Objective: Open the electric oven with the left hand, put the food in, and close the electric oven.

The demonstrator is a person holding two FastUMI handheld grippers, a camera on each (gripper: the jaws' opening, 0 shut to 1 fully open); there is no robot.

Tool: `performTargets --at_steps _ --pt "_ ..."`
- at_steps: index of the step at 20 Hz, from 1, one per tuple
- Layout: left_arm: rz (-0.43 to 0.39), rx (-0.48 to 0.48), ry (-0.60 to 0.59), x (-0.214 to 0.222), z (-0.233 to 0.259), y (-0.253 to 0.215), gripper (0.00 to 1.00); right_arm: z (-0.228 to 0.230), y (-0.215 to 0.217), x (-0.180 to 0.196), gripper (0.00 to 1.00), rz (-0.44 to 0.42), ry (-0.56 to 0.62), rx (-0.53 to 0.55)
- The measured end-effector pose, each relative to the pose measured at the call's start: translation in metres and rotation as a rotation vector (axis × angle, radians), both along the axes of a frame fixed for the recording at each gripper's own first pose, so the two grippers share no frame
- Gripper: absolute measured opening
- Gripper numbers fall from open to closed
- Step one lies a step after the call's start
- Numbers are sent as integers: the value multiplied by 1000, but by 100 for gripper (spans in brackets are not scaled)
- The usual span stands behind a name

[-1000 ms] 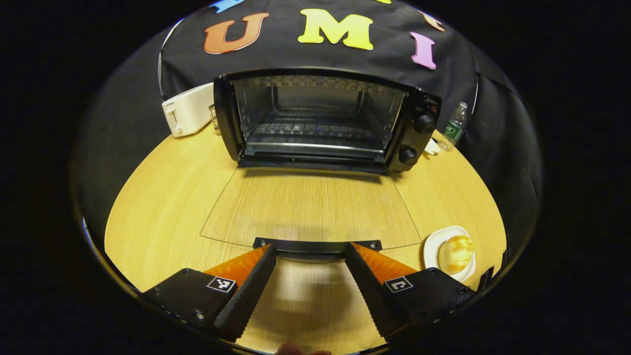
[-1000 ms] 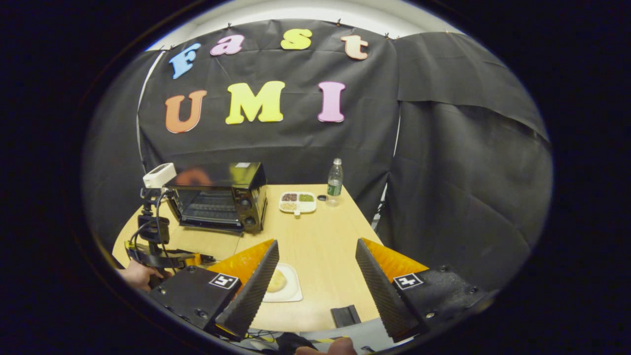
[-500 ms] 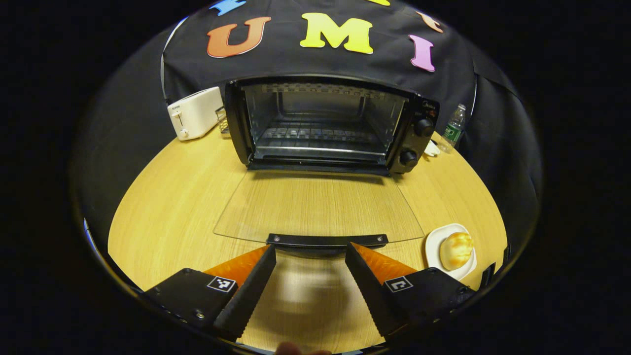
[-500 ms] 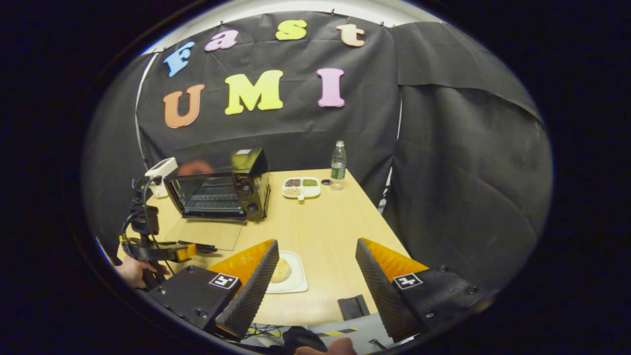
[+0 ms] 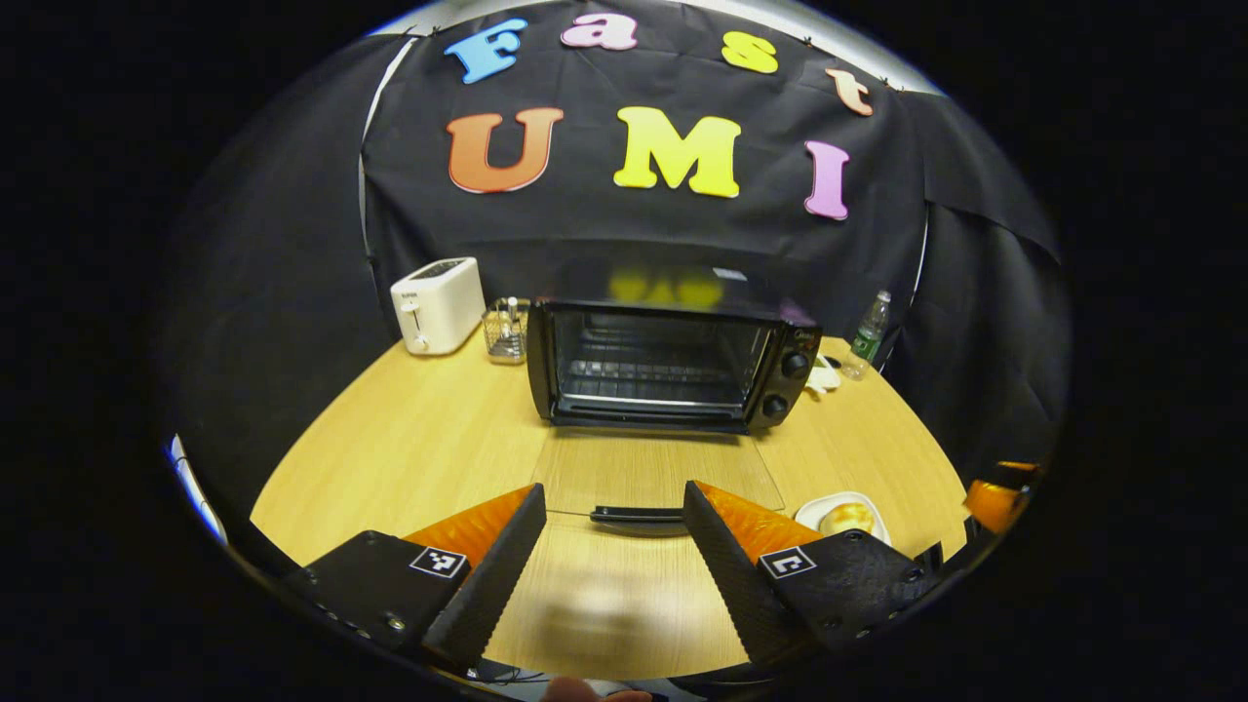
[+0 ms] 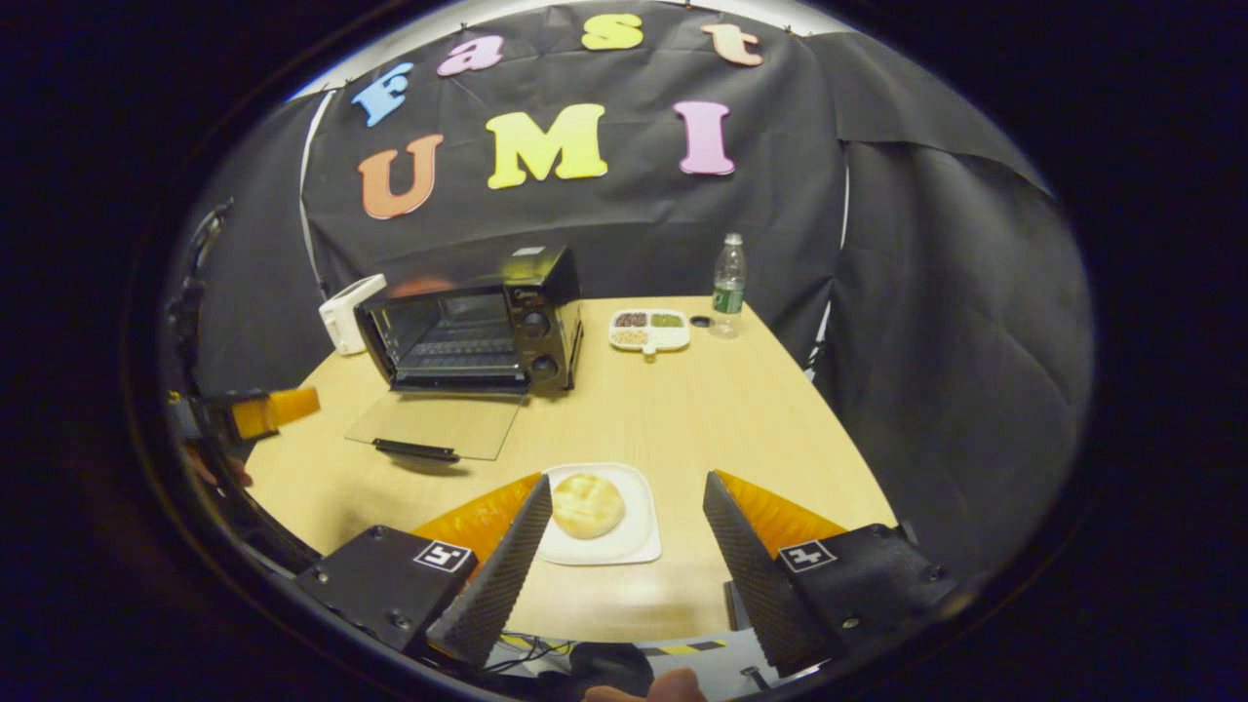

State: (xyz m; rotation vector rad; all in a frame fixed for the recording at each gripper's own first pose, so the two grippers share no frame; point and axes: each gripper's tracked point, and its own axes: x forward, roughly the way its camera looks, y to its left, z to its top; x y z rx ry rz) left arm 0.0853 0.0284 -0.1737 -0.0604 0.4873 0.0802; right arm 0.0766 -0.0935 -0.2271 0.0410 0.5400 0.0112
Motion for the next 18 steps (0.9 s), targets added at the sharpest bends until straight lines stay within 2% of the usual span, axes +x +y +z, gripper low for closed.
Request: performTargets --at_steps 3,6,12,17,18 --pt "22 33 -57 -10 34 10 94 -32 13 14 99 47 46 -9" --pt "43 25 -69 -21 51 13 94 -66 21 28 99 72 99 -8" --pt "68 -47 -51 -34 67 9 94 -120 35 51 99 50 165 -22" --pt "84 -12 -25 -45 68 18 94 -146 39 59 99 32 210 -27" --pt "90 -5 -21 -47 68 20 94 -148 38 59 95 25 216 -25"
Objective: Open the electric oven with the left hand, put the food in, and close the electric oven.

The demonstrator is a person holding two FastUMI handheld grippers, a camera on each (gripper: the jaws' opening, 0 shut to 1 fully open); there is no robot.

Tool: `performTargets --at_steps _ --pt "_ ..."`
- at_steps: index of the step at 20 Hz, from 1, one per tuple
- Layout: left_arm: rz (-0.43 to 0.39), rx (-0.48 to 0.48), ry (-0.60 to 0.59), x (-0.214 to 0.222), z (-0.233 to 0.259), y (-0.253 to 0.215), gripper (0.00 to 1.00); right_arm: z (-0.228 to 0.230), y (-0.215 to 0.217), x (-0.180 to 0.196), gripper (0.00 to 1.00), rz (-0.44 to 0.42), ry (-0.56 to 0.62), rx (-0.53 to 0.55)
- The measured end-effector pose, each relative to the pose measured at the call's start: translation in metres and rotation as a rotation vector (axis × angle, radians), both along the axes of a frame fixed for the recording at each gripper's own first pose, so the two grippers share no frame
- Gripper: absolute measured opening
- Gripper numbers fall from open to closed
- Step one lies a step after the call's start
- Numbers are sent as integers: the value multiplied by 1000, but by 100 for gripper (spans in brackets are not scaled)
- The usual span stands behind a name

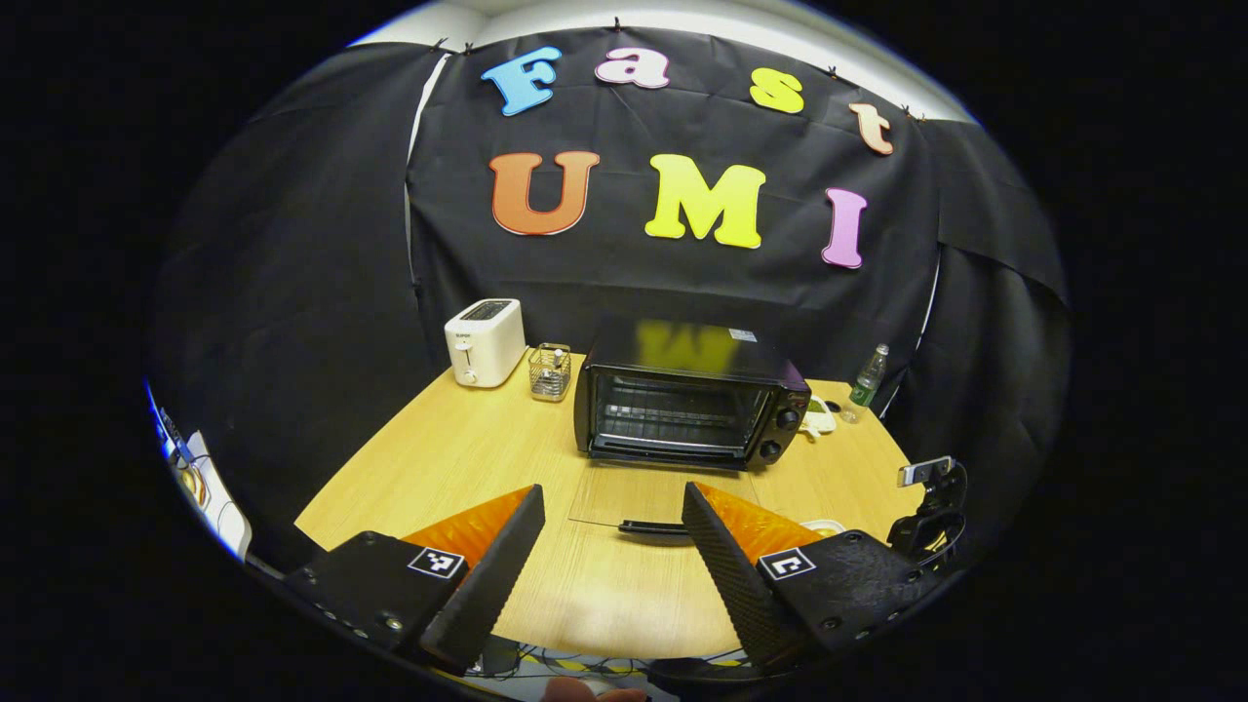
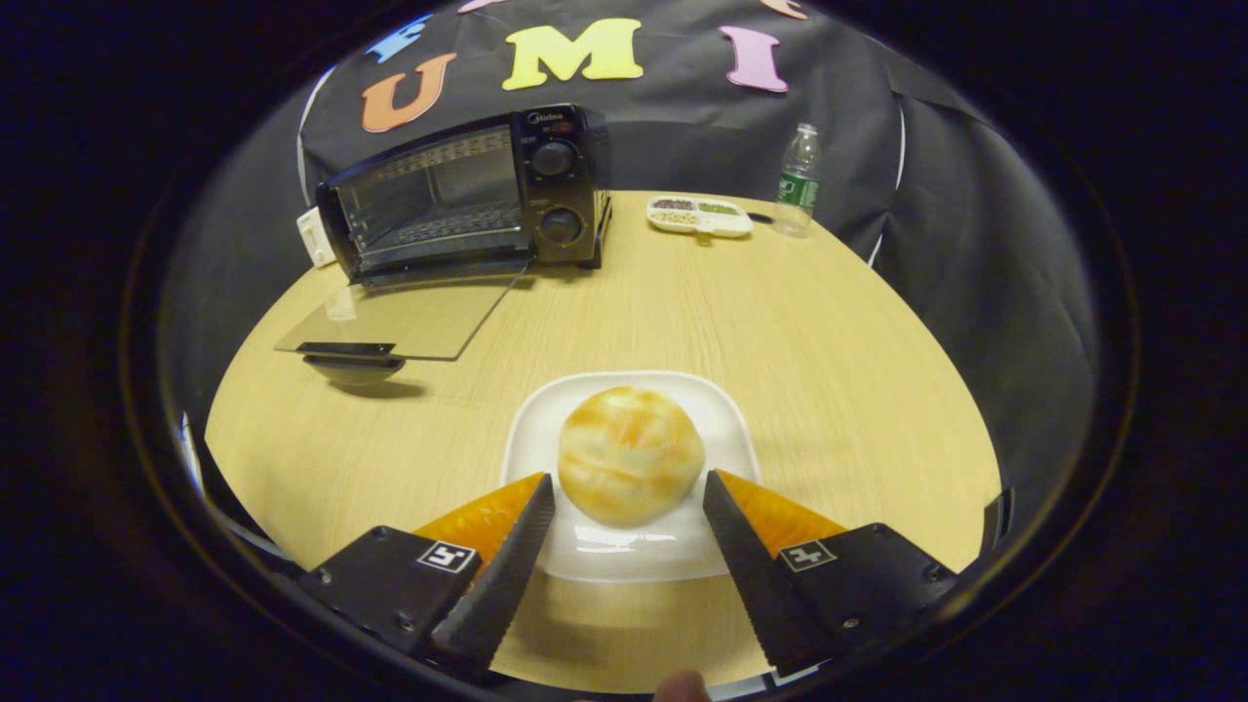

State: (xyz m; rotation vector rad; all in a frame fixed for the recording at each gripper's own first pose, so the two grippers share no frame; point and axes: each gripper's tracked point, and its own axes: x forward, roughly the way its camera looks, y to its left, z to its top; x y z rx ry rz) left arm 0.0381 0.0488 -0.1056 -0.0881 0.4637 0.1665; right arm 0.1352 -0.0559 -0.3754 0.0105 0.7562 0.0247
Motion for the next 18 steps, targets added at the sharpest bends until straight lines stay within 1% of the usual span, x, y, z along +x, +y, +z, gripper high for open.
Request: performTargets --at_steps 4,6,8,12,15,18 --pt "15 -18 7 -3 -1 5 94 3 -3 1 79 -25 -2 0" --pt "21 -27 6 -3 0 8 94 12 1 0 70 -30 -9 20" --pt "21 -34 4 -4 0 9 94 24 3 -2 64 -41 -22 47" --pt "17 -54 0 -4 0 13 94 43 18 -12 57 -57 -30 124" --pt "11 -51 -8 -7 3 18 94 70 47 -19 54 -39 -56 216" --pt "19 -49 -8 -14 3 29 94 99 76 -14 53 -25 -95 286"
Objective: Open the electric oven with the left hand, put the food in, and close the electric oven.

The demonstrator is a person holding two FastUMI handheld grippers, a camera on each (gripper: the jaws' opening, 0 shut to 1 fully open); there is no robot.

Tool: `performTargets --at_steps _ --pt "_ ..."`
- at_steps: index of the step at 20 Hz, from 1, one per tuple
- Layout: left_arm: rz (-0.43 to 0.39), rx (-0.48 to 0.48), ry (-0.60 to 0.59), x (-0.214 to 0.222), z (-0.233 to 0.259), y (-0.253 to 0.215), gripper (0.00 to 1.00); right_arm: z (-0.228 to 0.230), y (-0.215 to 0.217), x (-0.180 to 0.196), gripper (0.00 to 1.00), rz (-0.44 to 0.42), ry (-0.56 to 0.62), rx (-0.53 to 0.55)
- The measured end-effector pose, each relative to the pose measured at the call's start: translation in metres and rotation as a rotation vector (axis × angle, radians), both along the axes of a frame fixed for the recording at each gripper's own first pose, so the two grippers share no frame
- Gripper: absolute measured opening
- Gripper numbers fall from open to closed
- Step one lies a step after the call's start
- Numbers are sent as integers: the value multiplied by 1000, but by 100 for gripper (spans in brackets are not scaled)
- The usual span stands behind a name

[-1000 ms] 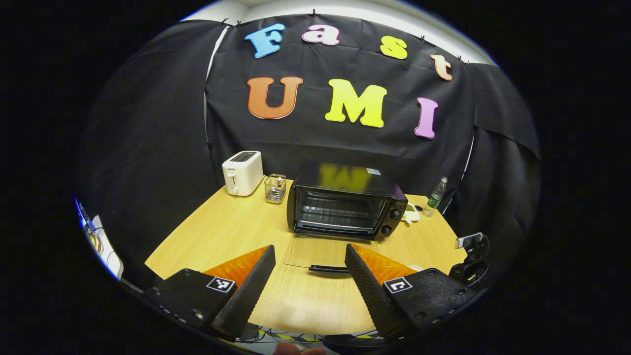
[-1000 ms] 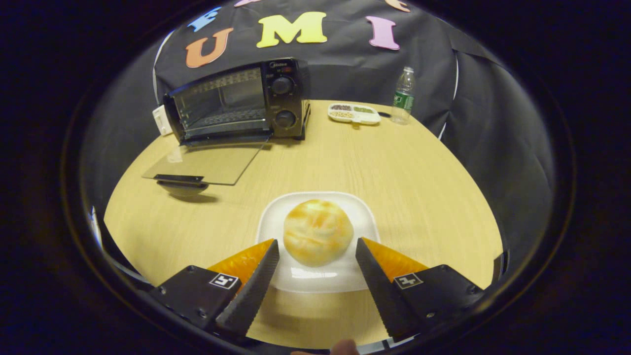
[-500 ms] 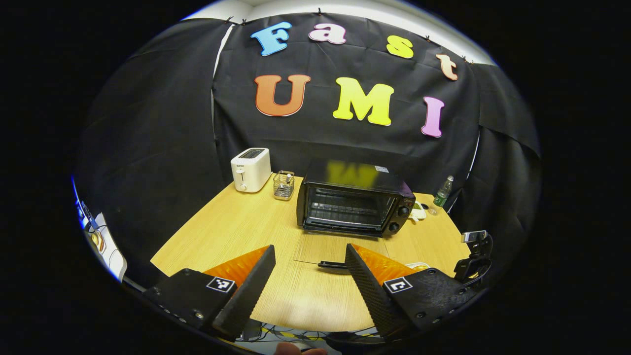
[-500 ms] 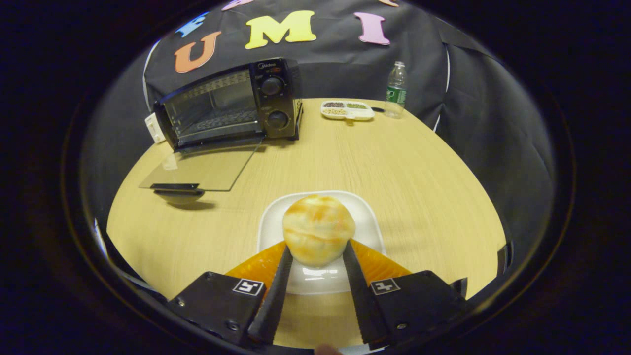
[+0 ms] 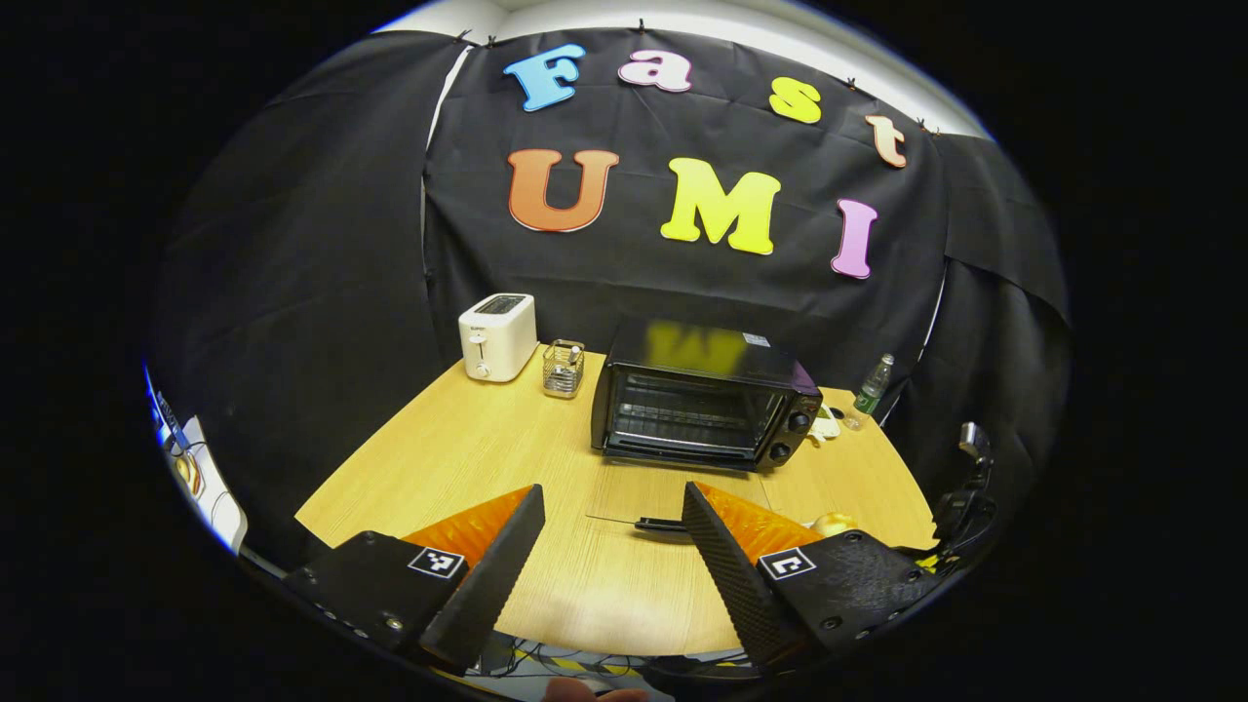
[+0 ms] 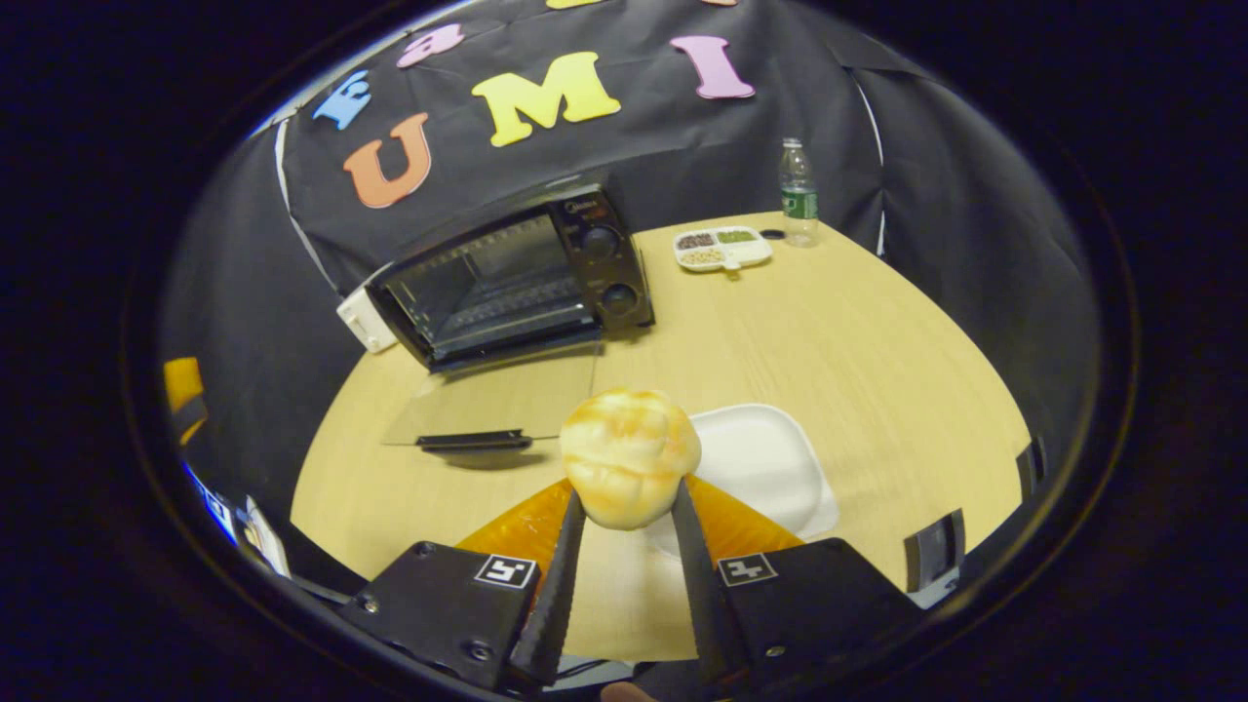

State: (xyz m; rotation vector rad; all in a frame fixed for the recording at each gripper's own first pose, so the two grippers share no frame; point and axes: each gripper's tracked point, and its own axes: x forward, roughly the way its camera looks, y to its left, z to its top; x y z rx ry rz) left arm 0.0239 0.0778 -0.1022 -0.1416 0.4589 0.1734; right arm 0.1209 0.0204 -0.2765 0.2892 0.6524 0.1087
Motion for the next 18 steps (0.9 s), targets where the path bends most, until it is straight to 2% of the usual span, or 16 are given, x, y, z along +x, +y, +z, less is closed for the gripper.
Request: performTargets --at_steps 4,10,14,18 --pt "43 6 -4 -14 7 23 94 33 45 32 53 -20 -60 98" --pt "101 27 -1 -37 23 55 94 30 128 104 53 -69 -72 277" --pt "115 45 44 -56 17 68 94 26 154 152 55 -87 -126 293" --pt "109 60 93 -72 9 73 94 16 163 212 53 -170 -181 321"
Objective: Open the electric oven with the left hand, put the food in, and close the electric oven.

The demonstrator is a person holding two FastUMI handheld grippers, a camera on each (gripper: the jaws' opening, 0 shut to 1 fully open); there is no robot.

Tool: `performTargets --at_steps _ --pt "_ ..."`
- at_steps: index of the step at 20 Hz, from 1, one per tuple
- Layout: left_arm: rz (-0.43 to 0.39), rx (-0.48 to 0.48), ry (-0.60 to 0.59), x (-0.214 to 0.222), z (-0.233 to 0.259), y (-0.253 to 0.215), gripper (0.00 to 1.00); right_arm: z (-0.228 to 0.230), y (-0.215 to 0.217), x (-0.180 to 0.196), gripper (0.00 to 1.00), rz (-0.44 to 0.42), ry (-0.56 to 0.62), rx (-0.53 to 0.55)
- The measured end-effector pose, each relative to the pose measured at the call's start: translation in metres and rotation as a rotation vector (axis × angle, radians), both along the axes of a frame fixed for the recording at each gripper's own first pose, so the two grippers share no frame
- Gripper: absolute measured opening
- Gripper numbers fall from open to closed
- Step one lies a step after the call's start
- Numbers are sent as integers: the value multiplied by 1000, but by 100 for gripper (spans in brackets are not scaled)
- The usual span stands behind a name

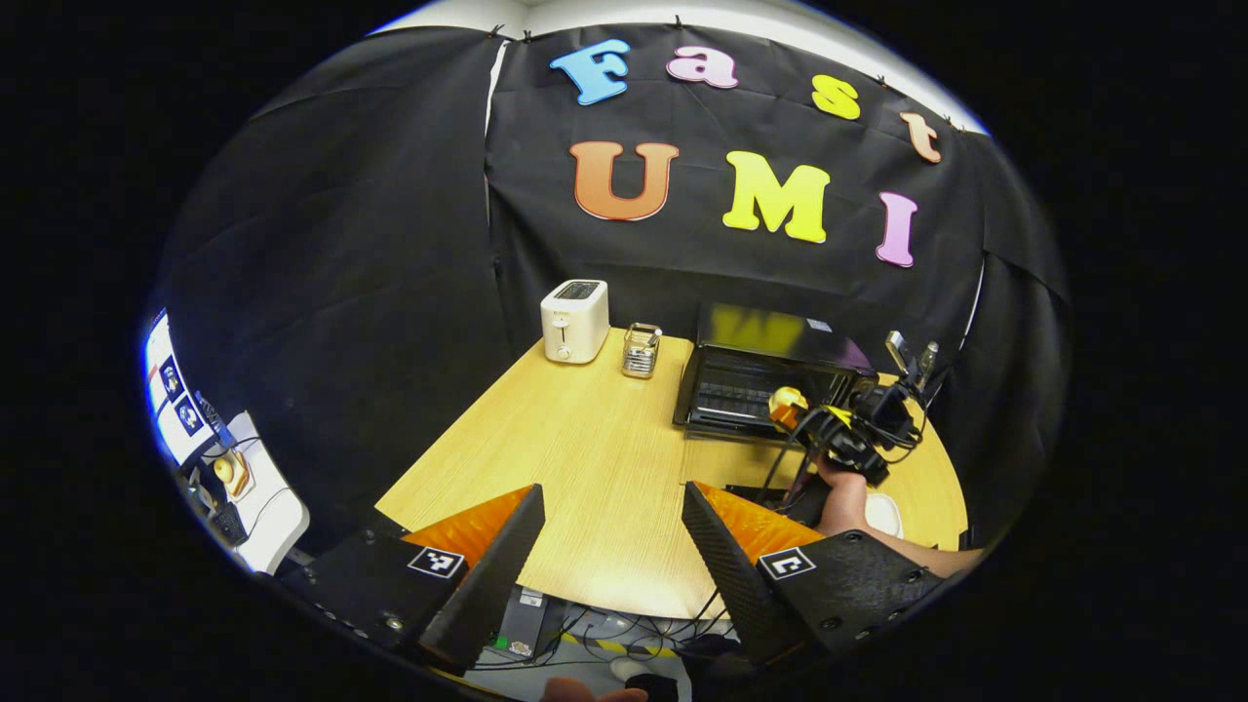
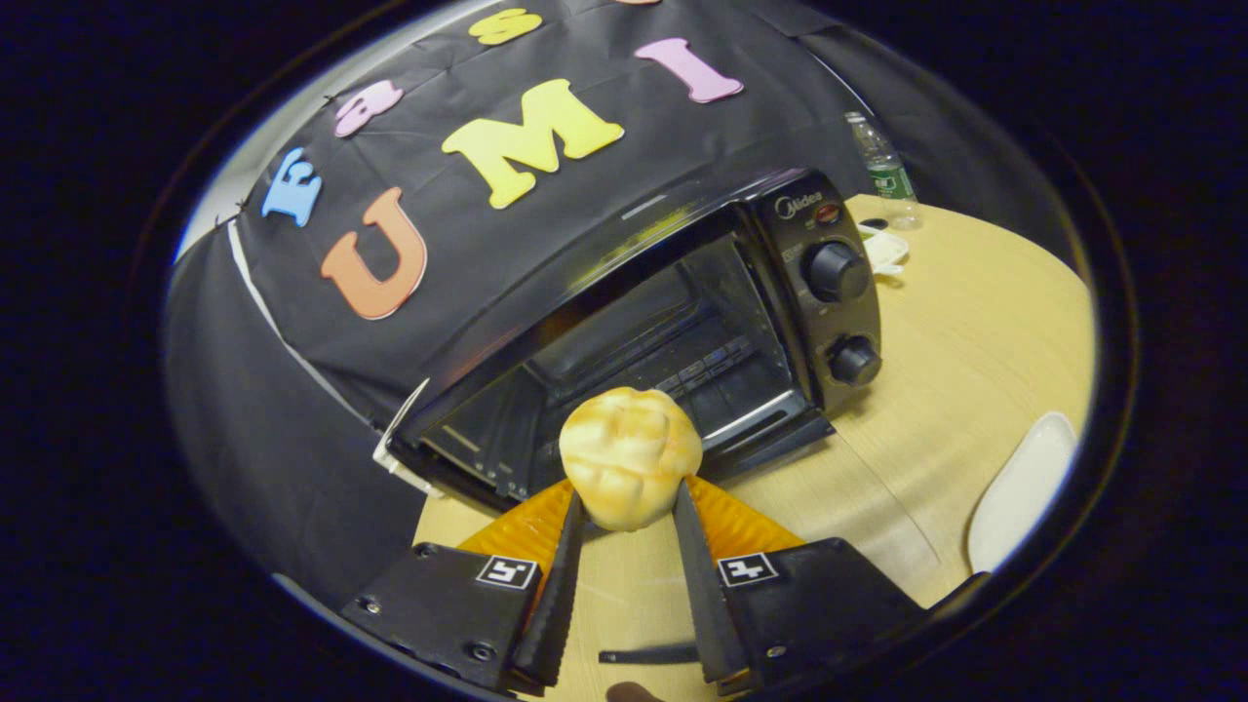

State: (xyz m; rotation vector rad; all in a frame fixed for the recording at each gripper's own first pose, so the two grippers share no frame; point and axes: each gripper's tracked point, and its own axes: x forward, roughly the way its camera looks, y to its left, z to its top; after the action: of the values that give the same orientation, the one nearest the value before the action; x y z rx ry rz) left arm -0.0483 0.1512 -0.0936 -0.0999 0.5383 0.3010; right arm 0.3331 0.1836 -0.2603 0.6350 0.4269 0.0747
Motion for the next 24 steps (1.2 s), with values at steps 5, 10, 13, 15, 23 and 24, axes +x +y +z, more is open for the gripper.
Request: performTargets --at_steps 5,10,13,15,23,24 --pt "-26 37 26 -11 -1 6 94 -10 2 50 52 -91 -36 -8" --pt "-17 43 36 -17 0 19 94 -21 10 69 56 -85 -50 -38" --pt "-16 40 27 -17 2 19 94 -21 15 70 63 -62 -49 -71" --pt "-22 36 19 -18 4 17 94 -19 16 65 65 -54 -41 -73" --pt "-25 -1 -31 -19 14 5 94 2 19 19 84 16 -35 -29" --pt "-25 -7 -41 -21 15 2 84 4 18 7 83 19 -31 -13"
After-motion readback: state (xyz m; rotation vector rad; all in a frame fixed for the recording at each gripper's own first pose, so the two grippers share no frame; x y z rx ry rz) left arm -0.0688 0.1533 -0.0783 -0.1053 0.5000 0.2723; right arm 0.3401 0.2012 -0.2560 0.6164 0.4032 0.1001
